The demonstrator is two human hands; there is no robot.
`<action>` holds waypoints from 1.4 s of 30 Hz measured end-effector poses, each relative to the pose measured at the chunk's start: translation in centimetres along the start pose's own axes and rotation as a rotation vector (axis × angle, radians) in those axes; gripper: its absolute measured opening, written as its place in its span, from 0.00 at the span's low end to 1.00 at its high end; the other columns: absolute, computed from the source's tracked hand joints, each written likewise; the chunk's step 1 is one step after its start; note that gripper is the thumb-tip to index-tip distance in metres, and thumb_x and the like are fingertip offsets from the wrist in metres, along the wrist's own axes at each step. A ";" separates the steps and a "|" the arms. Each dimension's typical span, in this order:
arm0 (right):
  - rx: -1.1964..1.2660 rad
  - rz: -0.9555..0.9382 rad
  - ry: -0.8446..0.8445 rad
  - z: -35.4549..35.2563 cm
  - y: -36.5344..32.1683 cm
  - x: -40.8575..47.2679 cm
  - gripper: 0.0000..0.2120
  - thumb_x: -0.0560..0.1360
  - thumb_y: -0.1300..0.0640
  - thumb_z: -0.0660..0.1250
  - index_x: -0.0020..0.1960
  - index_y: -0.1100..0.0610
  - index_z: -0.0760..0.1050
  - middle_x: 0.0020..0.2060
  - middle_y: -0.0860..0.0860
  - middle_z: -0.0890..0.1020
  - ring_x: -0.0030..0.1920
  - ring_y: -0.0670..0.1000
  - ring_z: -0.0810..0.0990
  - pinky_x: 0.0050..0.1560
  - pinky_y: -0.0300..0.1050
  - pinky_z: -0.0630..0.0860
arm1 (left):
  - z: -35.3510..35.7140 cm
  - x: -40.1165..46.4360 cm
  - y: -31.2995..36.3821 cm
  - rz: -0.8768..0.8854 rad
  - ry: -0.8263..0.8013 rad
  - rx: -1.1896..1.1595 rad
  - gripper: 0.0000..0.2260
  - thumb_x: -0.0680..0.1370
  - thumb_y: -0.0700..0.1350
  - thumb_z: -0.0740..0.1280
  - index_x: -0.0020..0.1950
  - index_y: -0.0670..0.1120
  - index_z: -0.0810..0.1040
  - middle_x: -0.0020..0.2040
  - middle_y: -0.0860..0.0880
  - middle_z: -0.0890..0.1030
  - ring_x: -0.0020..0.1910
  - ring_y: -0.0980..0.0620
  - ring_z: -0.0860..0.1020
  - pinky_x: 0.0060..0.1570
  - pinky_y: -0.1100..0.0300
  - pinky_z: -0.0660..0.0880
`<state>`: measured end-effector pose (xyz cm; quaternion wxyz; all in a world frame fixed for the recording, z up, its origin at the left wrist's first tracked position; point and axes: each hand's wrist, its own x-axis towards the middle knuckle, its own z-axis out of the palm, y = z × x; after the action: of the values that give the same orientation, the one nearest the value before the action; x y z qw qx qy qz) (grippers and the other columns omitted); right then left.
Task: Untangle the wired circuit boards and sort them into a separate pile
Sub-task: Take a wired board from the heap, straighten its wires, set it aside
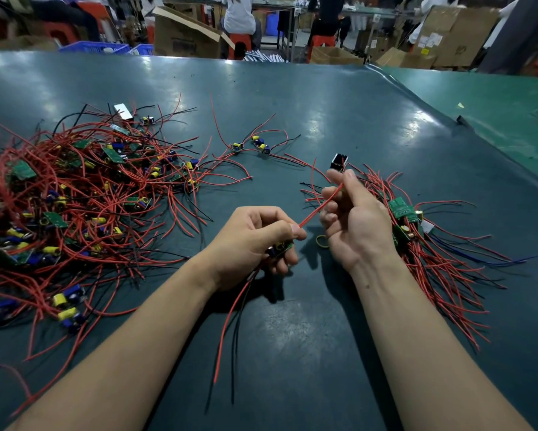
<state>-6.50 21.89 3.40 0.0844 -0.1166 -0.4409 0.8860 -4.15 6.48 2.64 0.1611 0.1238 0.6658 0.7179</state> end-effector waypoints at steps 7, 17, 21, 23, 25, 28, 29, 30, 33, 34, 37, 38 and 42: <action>-0.113 -0.129 0.040 -0.2 0.1 0.2 0.07 0.79 0.58 0.67 0.45 0.60 0.80 0.30 0.53 0.83 0.24 0.44 0.74 0.21 0.34 0.66 | 0.1 0.0 -0.1 0.007 0.065 -0.058 0.09 0.78 0.35 0.65 0.39 0.42 0.80 0.26 0.45 0.77 0.20 0.52 0.72 0.22 0.66 0.68; -0.369 0.044 -0.229 0.1 0.9 -0.8 0.07 0.75 0.58 0.71 0.39 0.59 0.83 0.29 0.48 0.80 0.23 0.42 0.68 0.19 0.33 0.60 | -0.1 0.3 -0.2 0.019 0.161 -0.120 0.12 0.78 0.37 0.65 0.37 0.45 0.83 0.27 0.46 0.78 0.21 0.54 0.72 0.21 0.67 0.67; -0.234 -0.033 -0.034 -0.1 0.5 -0.3 0.08 0.76 0.58 0.70 0.41 0.60 0.81 0.31 0.48 0.81 0.23 0.42 0.69 0.19 0.32 0.61 | -0.2 0.1 0.0 0.018 0.063 -0.157 0.11 0.73 0.39 0.67 0.32 0.46 0.83 0.27 0.45 0.78 0.21 0.55 0.72 0.21 0.68 0.67; -0.112 -0.064 0.055 -0.2 0.2 0.1 0.09 0.79 0.57 0.67 0.42 0.60 0.80 0.32 0.50 0.79 0.23 0.43 0.69 0.19 0.33 0.62 | -0.4 0.0 0.1 0.035 0.052 -0.188 0.10 0.70 0.41 0.66 0.31 0.46 0.83 0.26 0.45 0.77 0.21 0.55 0.72 0.21 0.68 0.66; -0.106 -0.030 0.077 -0.2 0.0 0.2 0.12 0.81 0.51 0.63 0.45 0.58 0.77 0.31 0.50 0.77 0.22 0.44 0.70 0.19 0.33 0.61 | -0.6 0.1 0.2 0.062 0.088 -0.241 0.07 0.69 0.40 0.67 0.32 0.46 0.84 0.28 0.46 0.79 0.23 0.54 0.71 0.23 0.68 0.66; -0.509 0.145 -0.210 0.3 0.8 -0.8 0.22 0.77 0.38 0.62 0.40 0.56 0.77 0.25 0.50 0.75 0.20 0.45 0.71 0.17 0.31 0.57 | -1.1 0.3 0.3 0.132 0.170 -0.308 0.05 0.68 0.43 0.70 0.37 0.46 0.85 0.32 0.48 0.81 0.29 0.54 0.72 0.29 0.64 0.67; -0.615 0.230 -0.365 0.5 1.1 -1.4 0.25 0.74 0.34 0.62 0.38 0.56 0.78 0.25 0.51 0.76 0.20 0.46 0.72 0.17 0.30 0.57 | -1.3 0.3 0.3 0.136 0.181 -0.337 0.06 0.69 0.44 0.69 0.38 0.45 0.85 0.31 0.49 0.79 0.29 0.52 0.72 0.29 0.63 0.69; -0.643 0.297 -0.495 0.7 1.4 -1.9 0.26 0.72 0.32 0.61 0.38 0.55 0.78 0.27 0.53 0.78 0.21 0.47 0.74 0.17 0.30 0.58 | -1.5 0.3 0.3 0.132 0.169 -0.380 0.06 0.70 0.43 0.68 0.38 0.44 0.84 0.30 0.48 0.76 0.27 0.49 0.72 0.29 0.61 0.72; -0.504 0.281 -0.623 0.8 1.7 -2.2 0.22 0.70 0.36 0.62 0.42 0.55 0.77 0.33 0.55 0.82 0.24 0.49 0.78 0.17 0.31 0.60 | -1.7 0.3 0.4 0.131 0.126 -0.411 0.06 0.73 0.43 0.69 0.43 0.42 0.83 0.33 0.44 0.77 0.26 0.48 0.69 0.27 0.58 0.73; -0.479 0.247 -0.631 0.8 1.7 -2.2 0.19 0.70 0.39 0.64 0.43 0.56 0.77 0.33 0.54 0.83 0.25 0.48 0.79 0.17 0.31 0.61 | -1.7 0.3 0.3 0.129 0.139 -0.387 0.07 0.72 0.44 0.69 0.44 0.42 0.84 0.33 0.44 0.78 0.26 0.49 0.69 0.26 0.60 0.72; -0.517 0.166 -0.662 1.0 1.9 -2.7 0.11 0.72 0.51 0.69 0.45 0.59 0.79 0.32 0.53 0.82 0.25 0.46 0.78 0.17 0.33 0.65 | -1.8 0.4 0.2 0.099 0.161 -0.326 0.08 0.71 0.47 0.70 0.45 0.44 0.86 0.33 0.47 0.78 0.25 0.51 0.72 0.25 0.62 0.70; -0.512 0.139 -0.624 1.2 2.0 -2.8 0.08 0.74 0.54 0.70 0.45 0.60 0.79 0.32 0.53 0.81 0.24 0.46 0.77 0.18 0.34 0.66 | -1.9 0.5 0.2 0.107 0.172 -0.308 0.09 0.72 0.48 0.71 0.46 0.45 0.86 0.35 0.47 0.79 0.28 0.51 0.73 0.27 0.61 0.71; -0.328 -0.128 -0.187 1.7 1.8 -2.4 0.05 0.79 0.60 0.67 0.45 0.60 0.78 0.35 0.54 0.85 0.25 0.47 0.78 0.20 0.35 0.69 | -3.3 1.0 0.4 0.221 0.466 -0.222 0.14 0.73 0.52 0.65 0.48 0.45 0.85 0.42 0.51 0.82 0.38 0.55 0.71 0.38 0.59 0.63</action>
<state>-4.78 18.89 3.31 0.0793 -0.0178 -0.5917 0.8020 -6.37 3.82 2.78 -0.0632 0.0088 0.5848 0.8087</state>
